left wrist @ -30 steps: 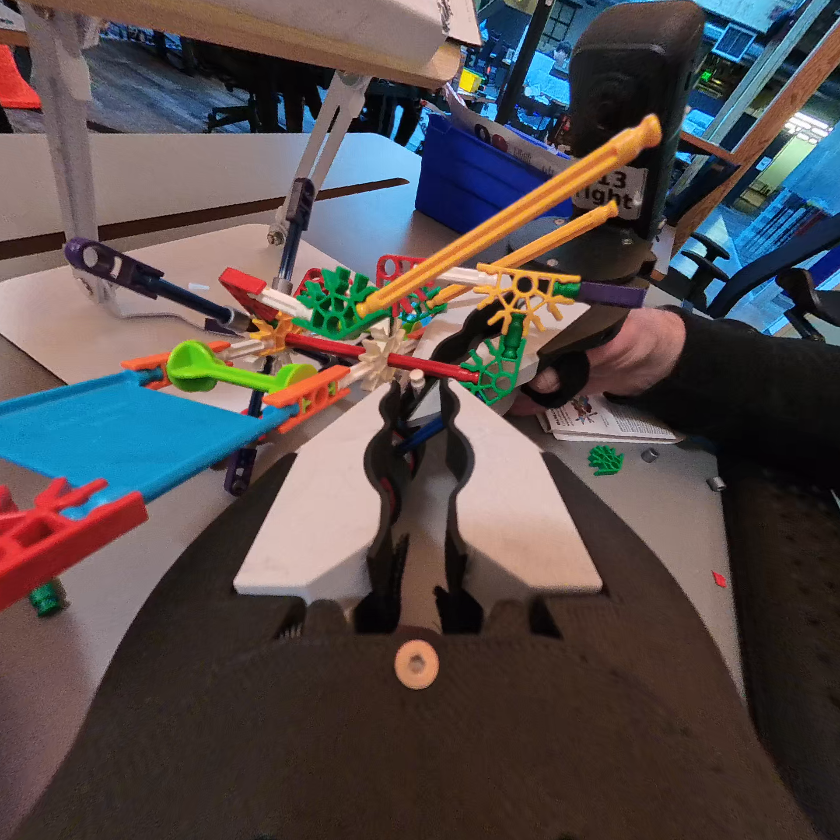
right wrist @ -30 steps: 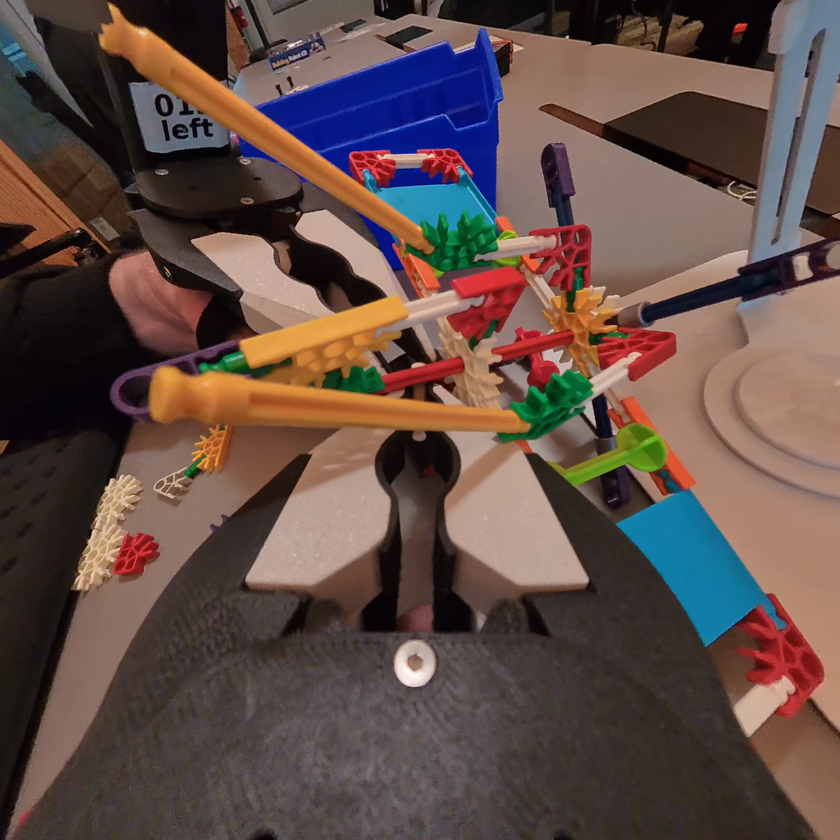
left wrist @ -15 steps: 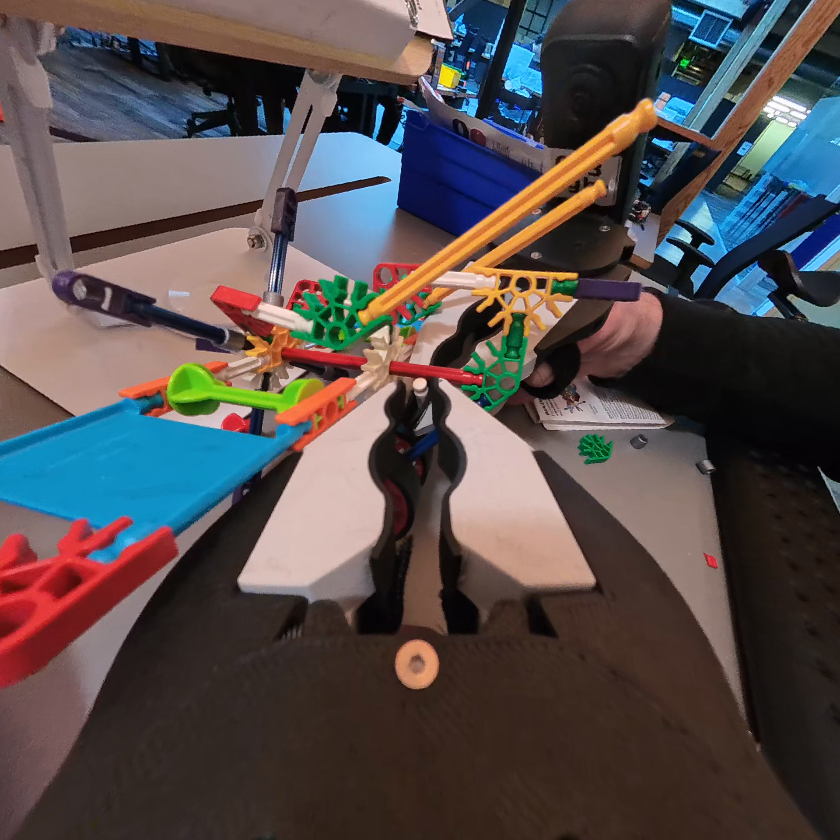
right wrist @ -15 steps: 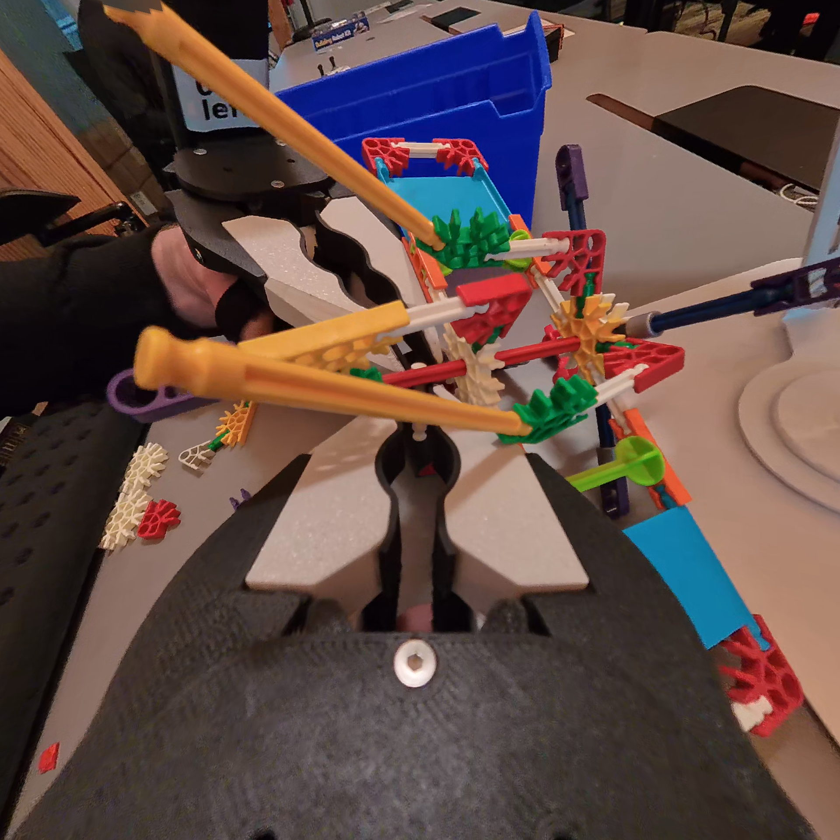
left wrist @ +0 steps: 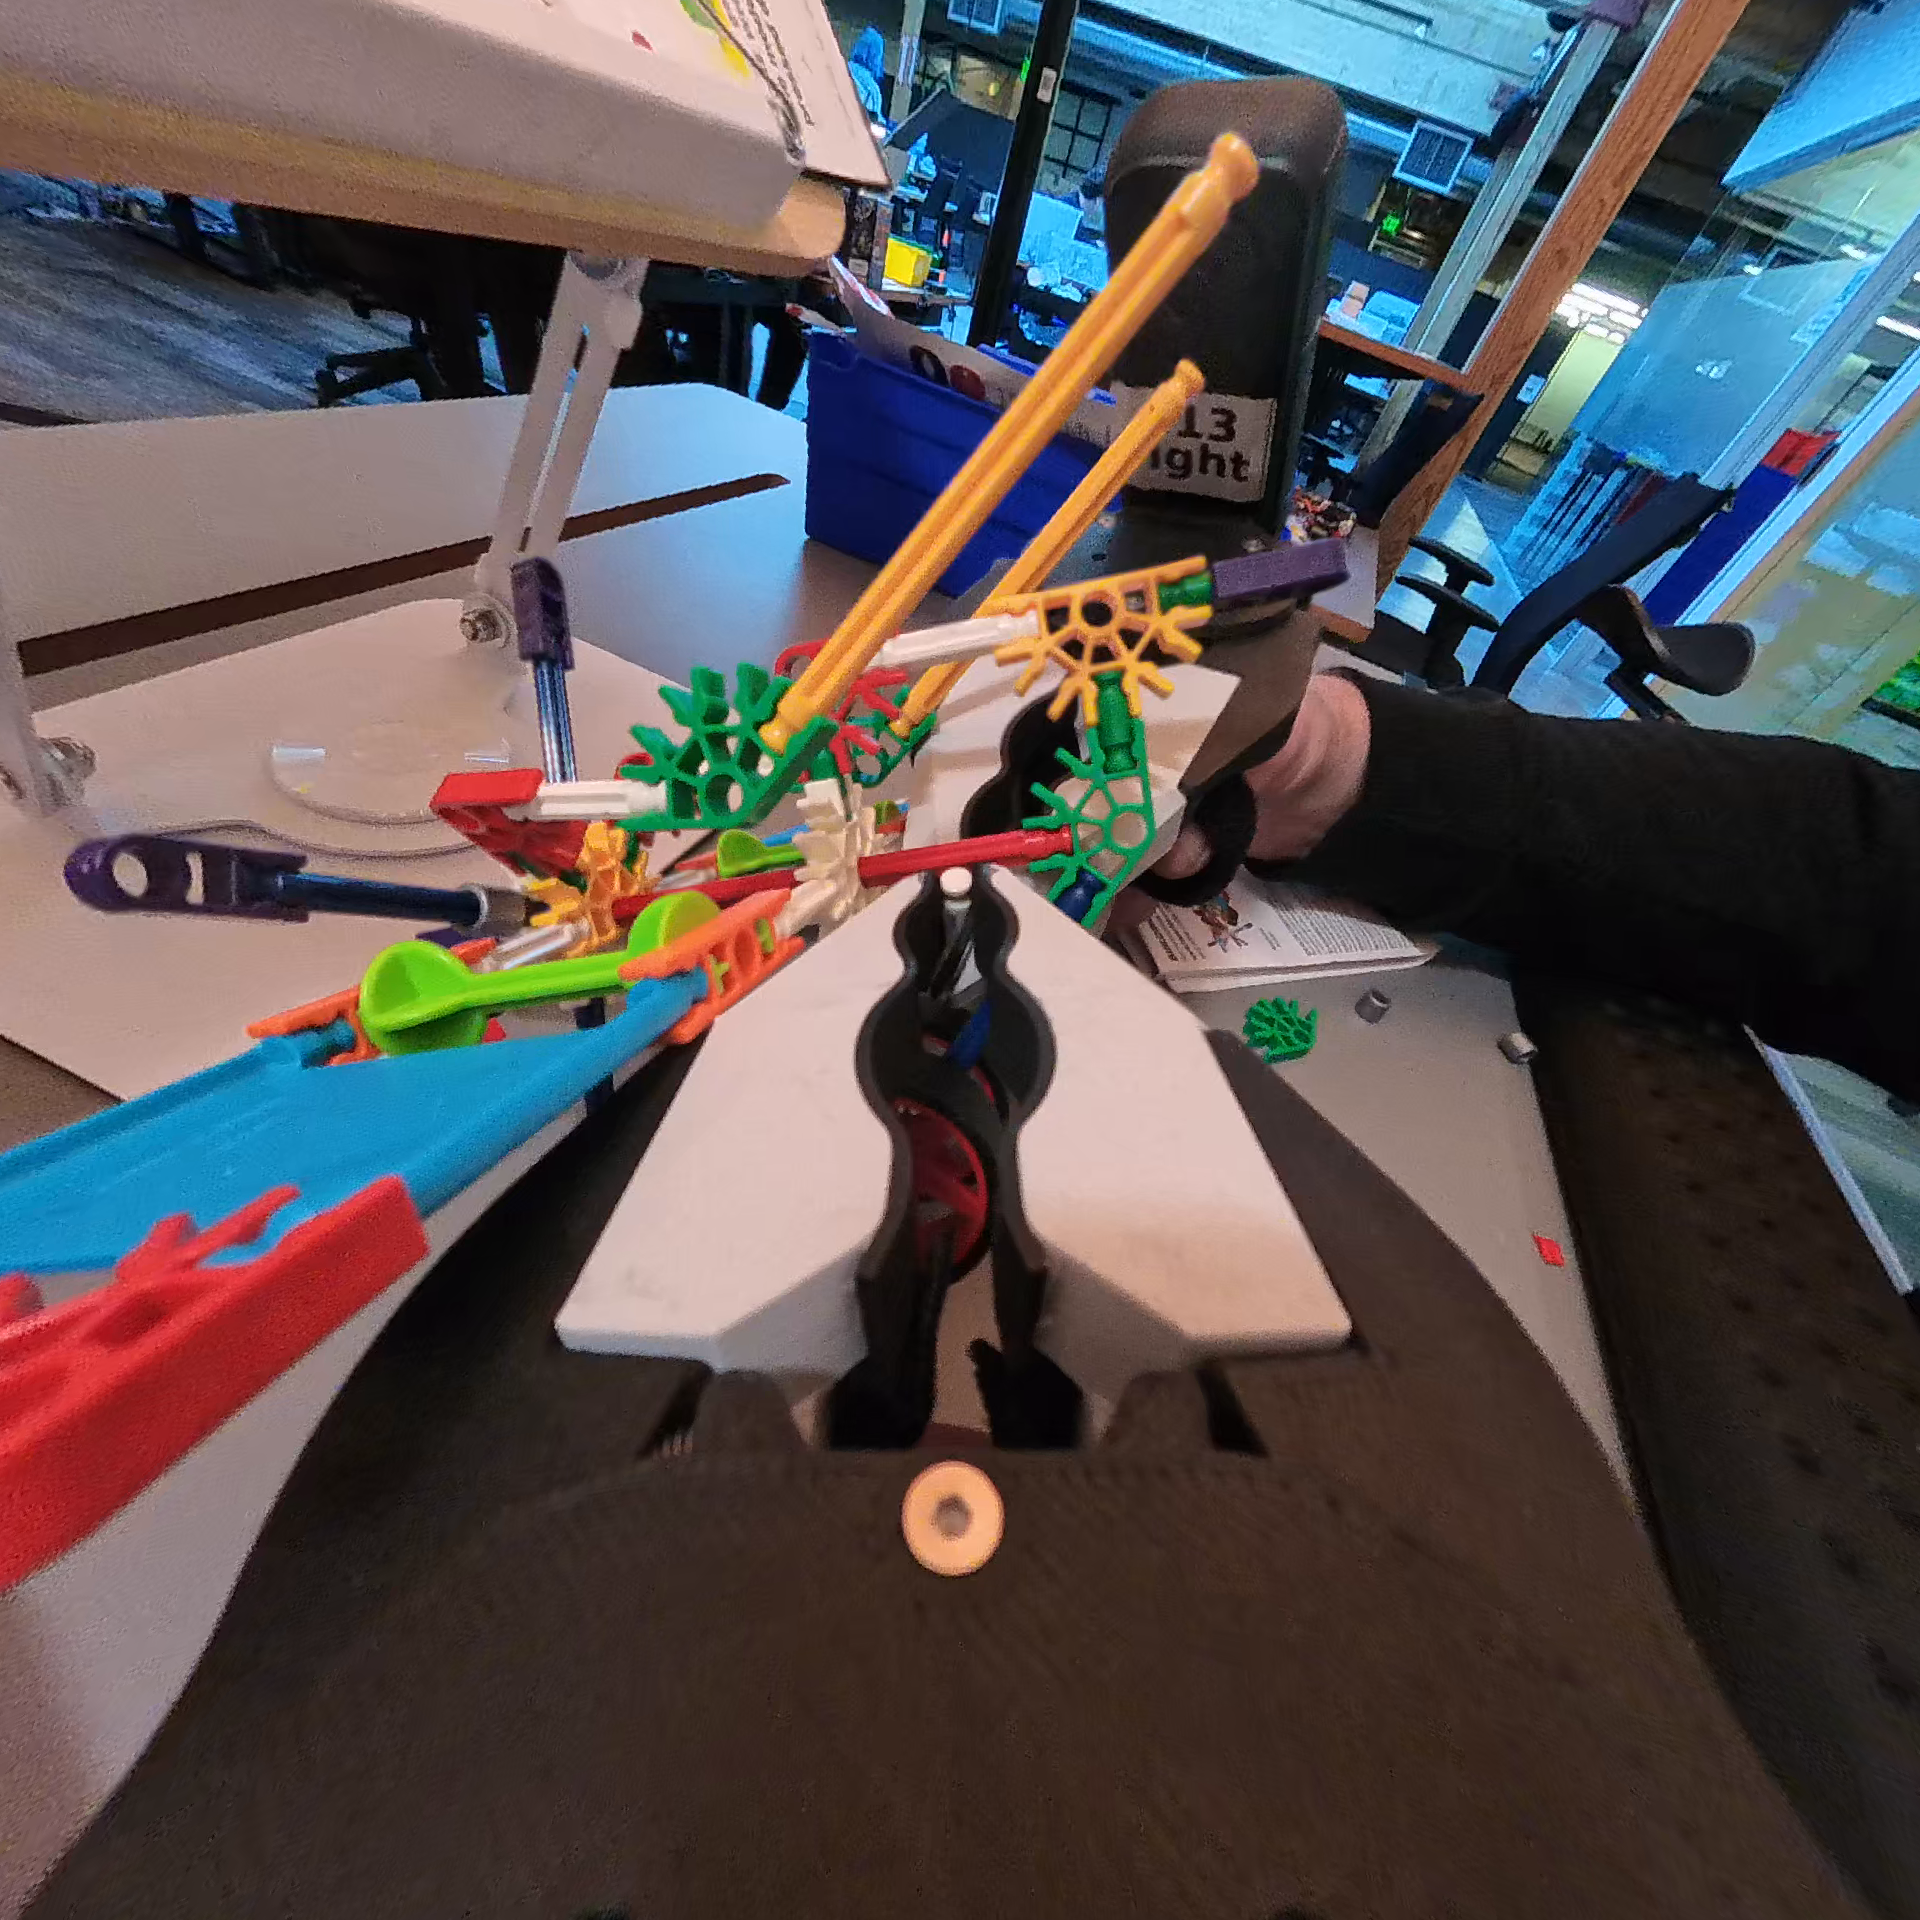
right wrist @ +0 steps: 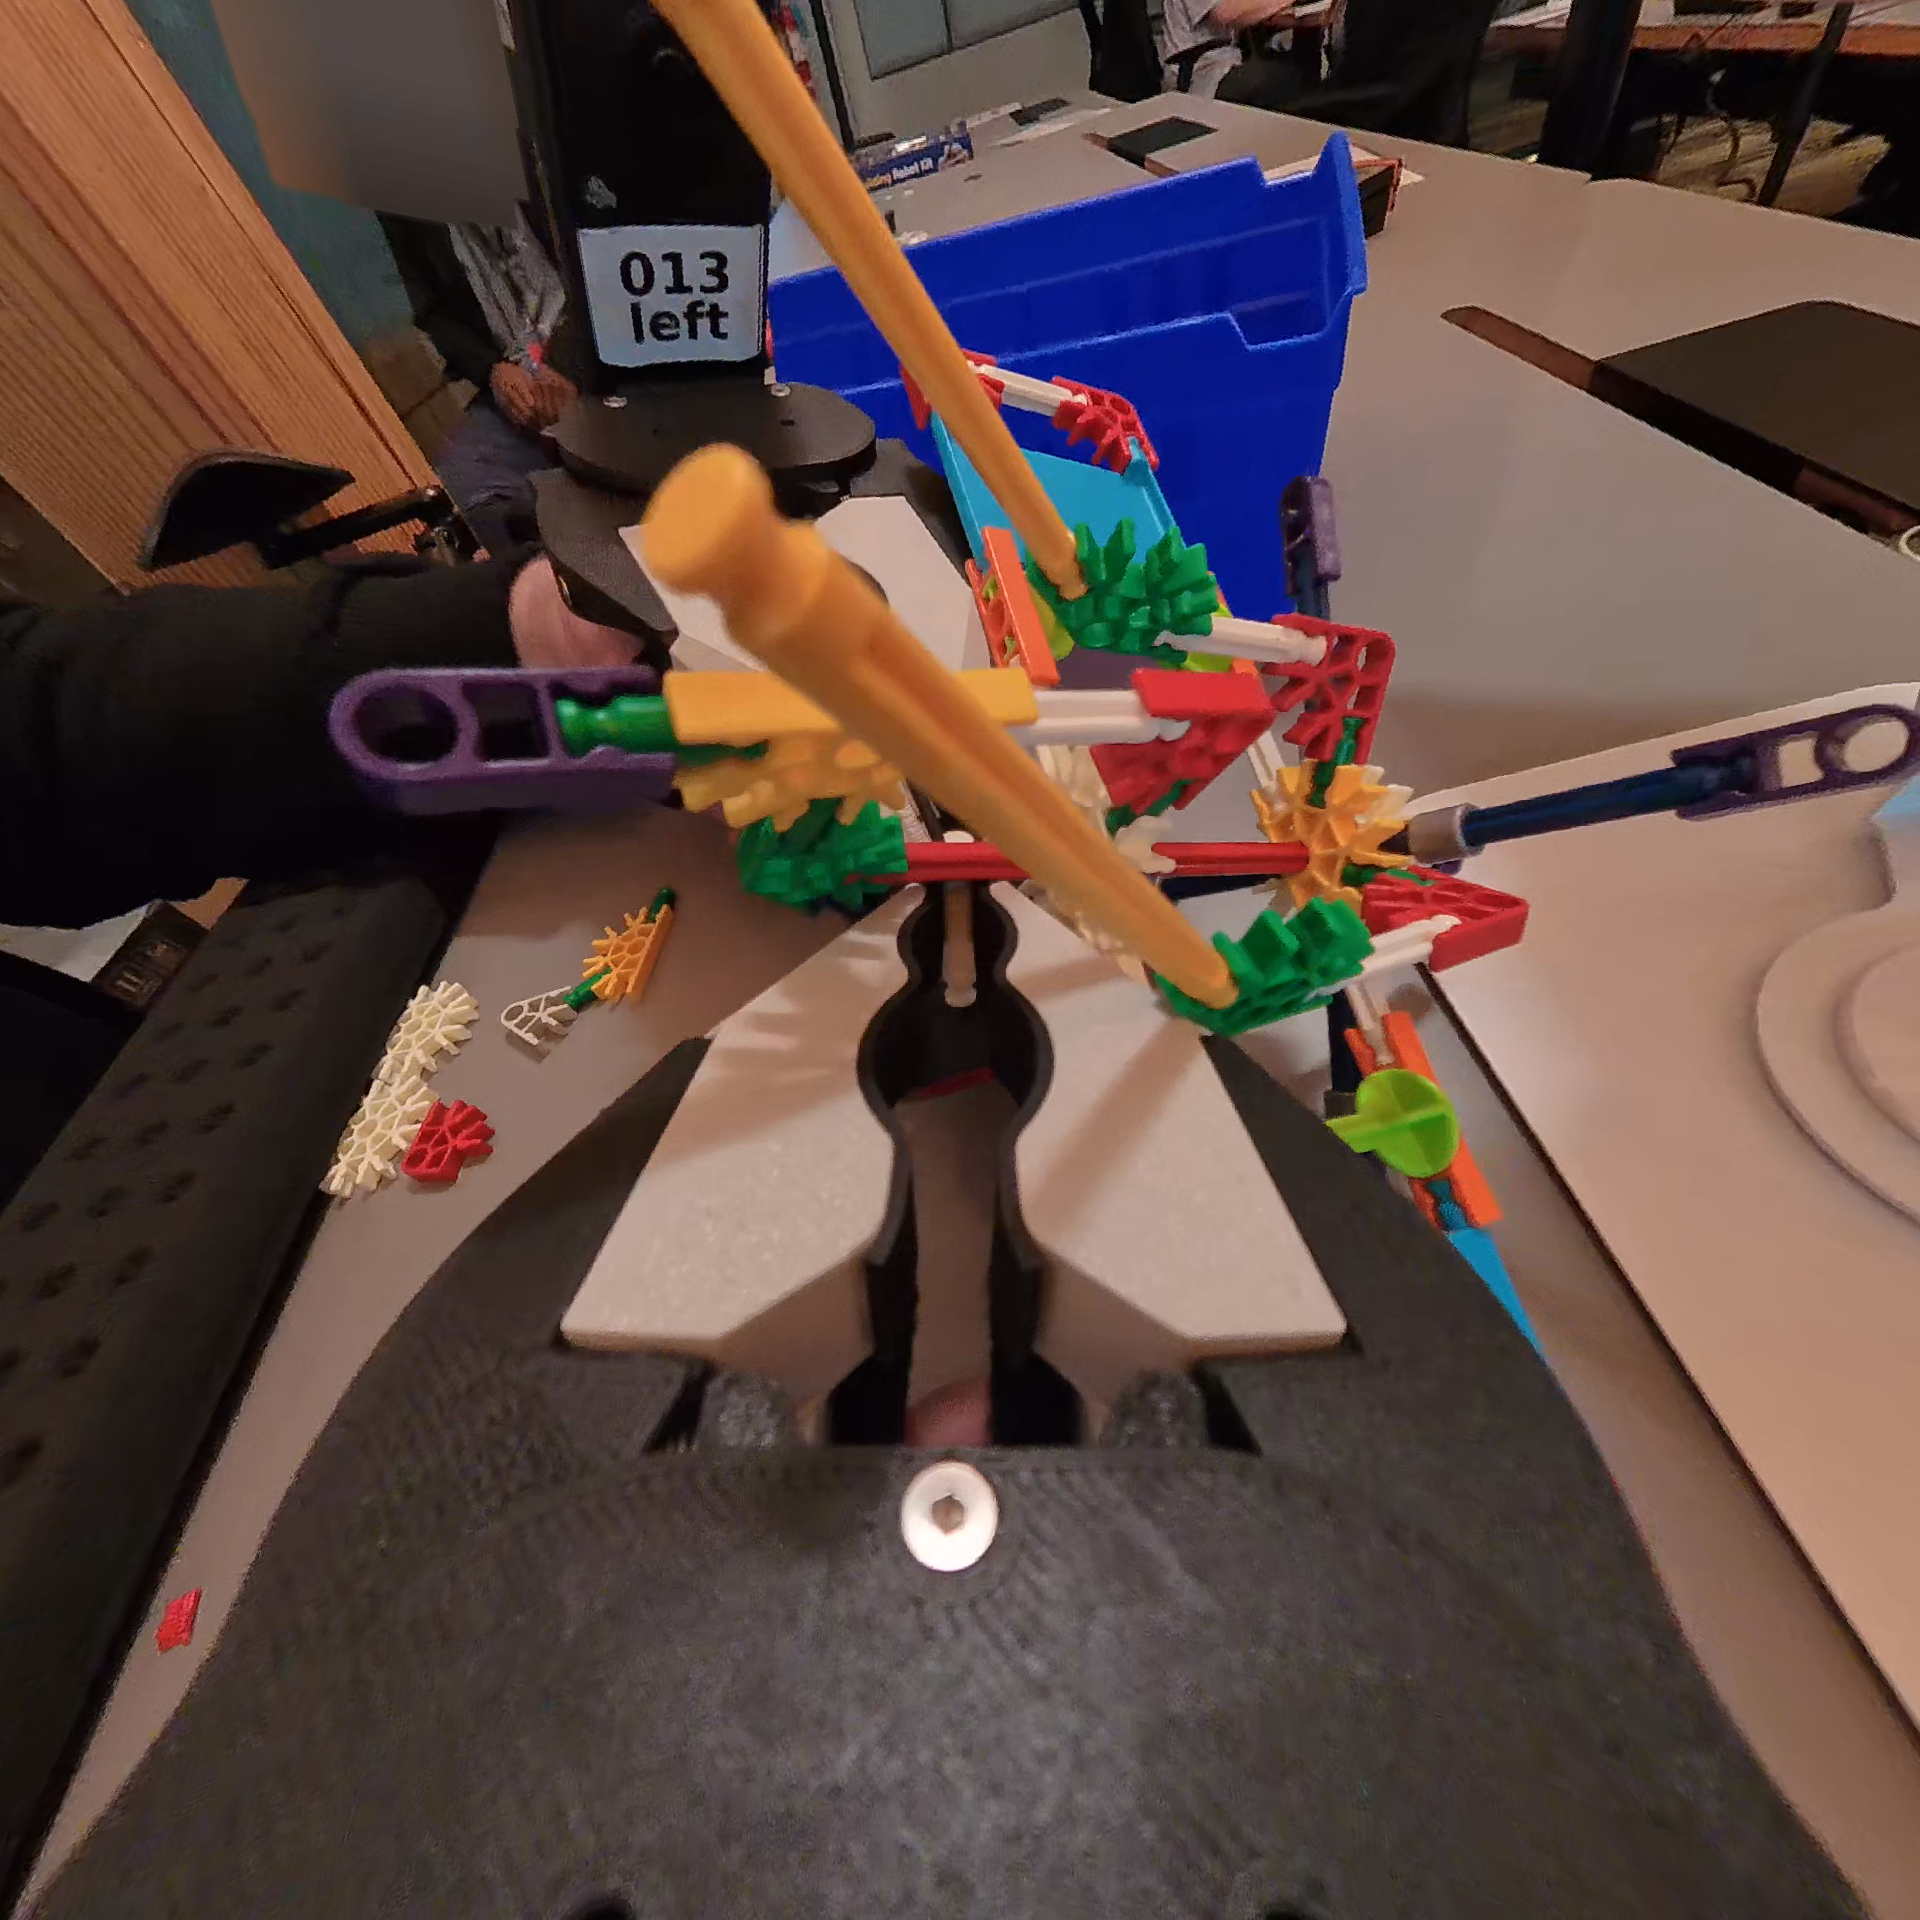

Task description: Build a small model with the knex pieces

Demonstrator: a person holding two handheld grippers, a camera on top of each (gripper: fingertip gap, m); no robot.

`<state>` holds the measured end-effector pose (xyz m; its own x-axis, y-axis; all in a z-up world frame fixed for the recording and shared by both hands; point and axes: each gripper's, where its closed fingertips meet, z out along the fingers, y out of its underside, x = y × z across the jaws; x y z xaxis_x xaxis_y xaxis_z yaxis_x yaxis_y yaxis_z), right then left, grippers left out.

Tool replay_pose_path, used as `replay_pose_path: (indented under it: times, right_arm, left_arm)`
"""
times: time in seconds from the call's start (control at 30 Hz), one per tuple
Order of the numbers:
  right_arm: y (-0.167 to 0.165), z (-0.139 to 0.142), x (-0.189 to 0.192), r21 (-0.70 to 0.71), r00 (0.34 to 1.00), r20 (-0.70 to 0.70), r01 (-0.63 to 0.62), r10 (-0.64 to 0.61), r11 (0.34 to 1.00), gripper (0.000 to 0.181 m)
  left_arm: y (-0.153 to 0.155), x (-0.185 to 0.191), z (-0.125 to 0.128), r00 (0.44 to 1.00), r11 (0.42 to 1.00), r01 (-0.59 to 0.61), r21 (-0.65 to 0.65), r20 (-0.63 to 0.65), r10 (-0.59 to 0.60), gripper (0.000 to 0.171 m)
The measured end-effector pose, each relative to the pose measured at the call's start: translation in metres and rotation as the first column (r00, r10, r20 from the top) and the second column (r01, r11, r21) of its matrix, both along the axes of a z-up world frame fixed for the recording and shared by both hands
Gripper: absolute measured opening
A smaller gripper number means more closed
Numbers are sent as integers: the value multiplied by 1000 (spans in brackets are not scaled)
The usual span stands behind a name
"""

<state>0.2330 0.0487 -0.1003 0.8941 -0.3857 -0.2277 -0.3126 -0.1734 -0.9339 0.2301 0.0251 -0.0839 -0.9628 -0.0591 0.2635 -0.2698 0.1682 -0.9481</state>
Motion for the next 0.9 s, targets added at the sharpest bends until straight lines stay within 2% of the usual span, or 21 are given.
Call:
replay_pose_path:
  times: [0.33, 0.43, 0.57, 0.9]
  right_arm:
    - [-12, 10, 4, -44, 997, 19, 75, -74, 996, 10]
    - [-17, 15, 4, -36, 995, 30, 96, -95, 995, 0]
    - [-13, 5, 1, -80, 996, 6, 85, -85, 993, 1]
    - [-7, 6, 1, -44, 997, -11, 75, -76, 996, 3]
  left_arm:
    - [1, 4, 3, 1000, 1000, -17, 5, 7, 17, 3]
    - [2, 4, 0, 1000, 1000, -9, 29, -4, 9, 3]
    - [1, 5, -2, 1000, 998, -14, 54, 2, 13, 3]
    - [0, 7, 0, 1000, 998, -25, 52, 12, 25, 3]
